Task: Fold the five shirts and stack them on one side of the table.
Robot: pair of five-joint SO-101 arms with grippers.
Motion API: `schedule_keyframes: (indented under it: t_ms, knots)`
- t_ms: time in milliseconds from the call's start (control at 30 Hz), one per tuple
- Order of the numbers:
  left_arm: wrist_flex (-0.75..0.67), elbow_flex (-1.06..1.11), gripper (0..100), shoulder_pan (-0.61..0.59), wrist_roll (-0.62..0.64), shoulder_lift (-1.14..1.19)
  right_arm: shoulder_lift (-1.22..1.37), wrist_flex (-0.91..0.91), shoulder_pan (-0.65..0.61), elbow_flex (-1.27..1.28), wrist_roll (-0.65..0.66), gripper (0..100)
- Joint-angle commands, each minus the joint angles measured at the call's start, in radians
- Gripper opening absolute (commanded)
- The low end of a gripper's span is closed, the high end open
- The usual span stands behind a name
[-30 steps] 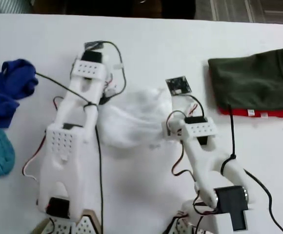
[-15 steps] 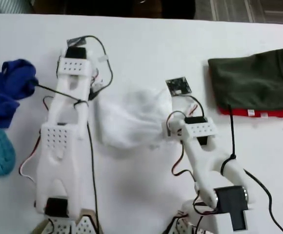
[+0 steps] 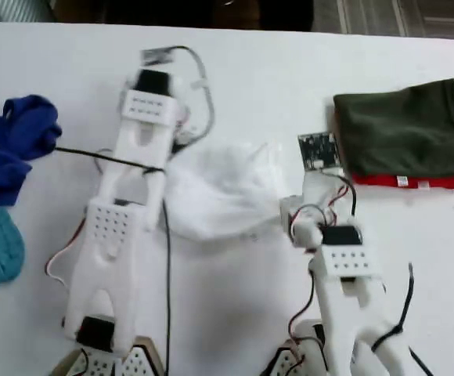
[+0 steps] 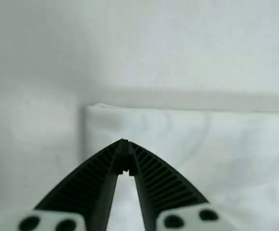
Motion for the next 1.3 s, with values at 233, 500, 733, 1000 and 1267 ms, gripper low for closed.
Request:
schedule_keyframes:
  t_ms: [233, 500, 733, 1000, 1267]
  knots:
    - [0.012, -0.007, 3, 0.043, 0.011, 0.068, -0.001, -0.071, -0.188, 0.049, 0.000, 2.2]
    - [0.008, -0.008, 3, -0.071, 0.015, 0.133, 0.246, -0.087, -0.199, -0.031, 0.084, 2.0]
    - [0.008, -0.010, 3, -0.077, 0.015, 0.132, 0.312, -0.005, -0.194, -0.100, 0.114, 2.0]
    - [0.015, -0.249, 3, -0.018, 0.009, 0.130, 0.036, 0.111, -0.139, -0.121, 0.112, 2.0]
    - [0.021, -0.483, 3, -0.006, -0.110, 0.009, -0.015, 0.289, 0.070, -0.445, 0.112, 2.0]
